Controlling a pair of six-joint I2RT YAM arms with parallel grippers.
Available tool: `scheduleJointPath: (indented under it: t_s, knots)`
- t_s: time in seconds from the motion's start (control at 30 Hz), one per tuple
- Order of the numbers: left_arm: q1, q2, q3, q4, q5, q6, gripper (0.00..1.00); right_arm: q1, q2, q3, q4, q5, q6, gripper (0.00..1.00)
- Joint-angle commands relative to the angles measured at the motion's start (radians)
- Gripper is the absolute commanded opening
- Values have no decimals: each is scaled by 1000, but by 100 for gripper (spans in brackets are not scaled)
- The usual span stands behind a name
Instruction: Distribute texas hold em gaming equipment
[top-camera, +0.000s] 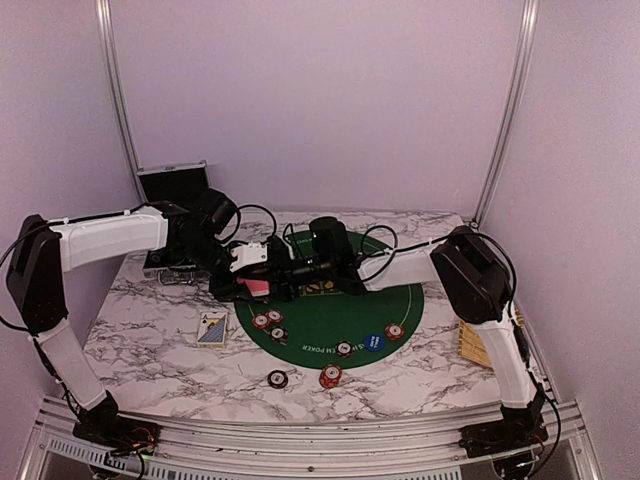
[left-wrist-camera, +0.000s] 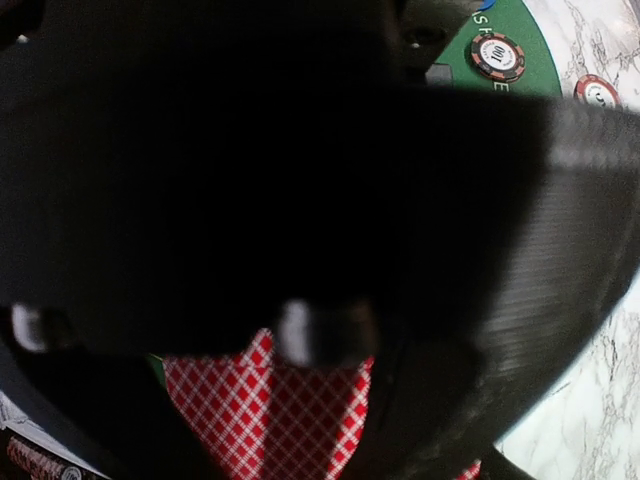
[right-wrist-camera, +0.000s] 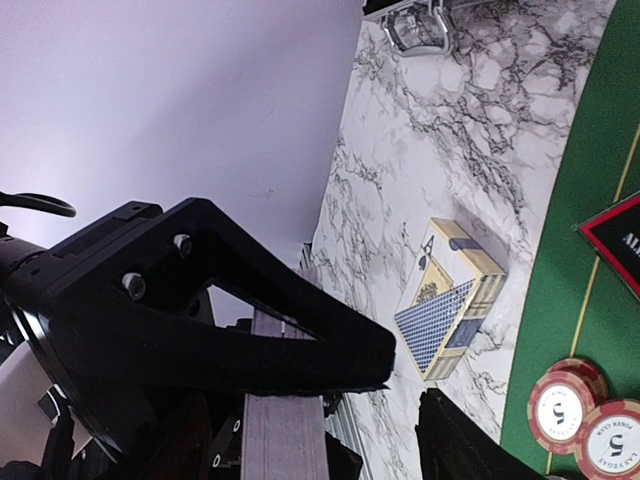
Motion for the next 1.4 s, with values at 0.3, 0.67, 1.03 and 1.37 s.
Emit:
scheduleJointPath:
  t_s: [0.3, 0.67, 1.03, 1.37]
  knots:
    - [1, 4, 40, -47, 8, -31, 34, -16, -37, 34, -319, 80, -240, 63]
    - [12, -2, 33, -58, 6, -52, 25, -16, -69, 25, -344, 90, -268, 52]
    - [27, 5, 29, -57, -5, -62, 22, -20, -104, 10, -369, 89, -291, 41]
    - [33, 17, 29, -56, -9, -61, 17, -32, -130, -18, -364, 89, -294, 25]
